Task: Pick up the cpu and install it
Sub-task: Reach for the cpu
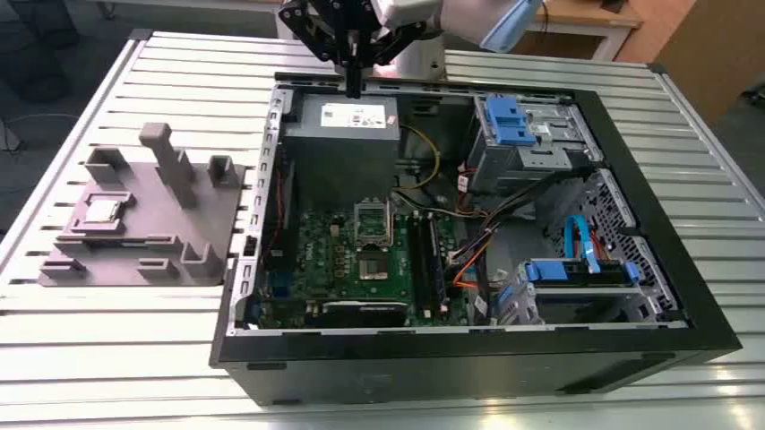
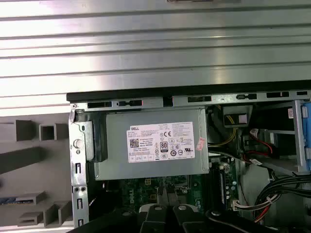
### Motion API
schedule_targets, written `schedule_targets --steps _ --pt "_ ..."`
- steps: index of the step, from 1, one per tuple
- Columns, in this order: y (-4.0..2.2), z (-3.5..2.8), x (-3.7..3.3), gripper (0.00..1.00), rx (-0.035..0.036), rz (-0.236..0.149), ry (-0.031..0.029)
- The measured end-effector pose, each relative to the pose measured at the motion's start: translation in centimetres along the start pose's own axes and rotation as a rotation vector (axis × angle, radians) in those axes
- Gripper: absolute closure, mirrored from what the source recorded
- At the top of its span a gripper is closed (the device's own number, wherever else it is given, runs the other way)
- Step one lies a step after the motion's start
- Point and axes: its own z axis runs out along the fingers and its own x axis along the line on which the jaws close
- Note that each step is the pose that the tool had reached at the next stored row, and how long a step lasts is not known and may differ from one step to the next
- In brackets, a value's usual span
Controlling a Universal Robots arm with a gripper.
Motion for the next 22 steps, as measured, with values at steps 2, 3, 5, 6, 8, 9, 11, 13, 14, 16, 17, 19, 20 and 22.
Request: schedule_targets --steps 2,3,5,6,8,9,11,13,14,16,17,19,20,22 --pt "0.0 0.0 0.0 0.9 0.0 0.0 0.0" --pt "0.0 0.0 0.05 0.9 0.0 0.0 0.0" --pt "-0.01 0.0 0.07 0.9 0.0 0.0 0.0" --pt "-0.01 0.0 0.1 0.9 0.0 0.0 0.0" --pt "-0.01 0.0 0.15 0.9 0.0 0.0 0.0" --pt "-0.01 0.0 0.16 0.9 0.0 0.0 0.0" --pt "-0.02 0.0 0.25 0.9 -0.0001 0.0 -0.0001" --pt "-0.03 -0.01 0.36 0.9 0.0 0.0 0.0" --pt "-0.03 -0.01 0.44 0.9 0.0 0.0 0.0" --pt "-0.03 -0.01 0.5 0.9 0.0 0.0 0.0001" --pt "-0.03 -0.01 0.52 0.9 0.0 0.0 0.0001" --pt "-0.04 -0.01 0.58 0.9 0.0 0.0 0.0" --pt "-0.04 -0.01 0.61 0.9 0.0 0.0 0.0" --pt "-0.05 -0.01 0.67 0.9 0.0 0.0 0.0"
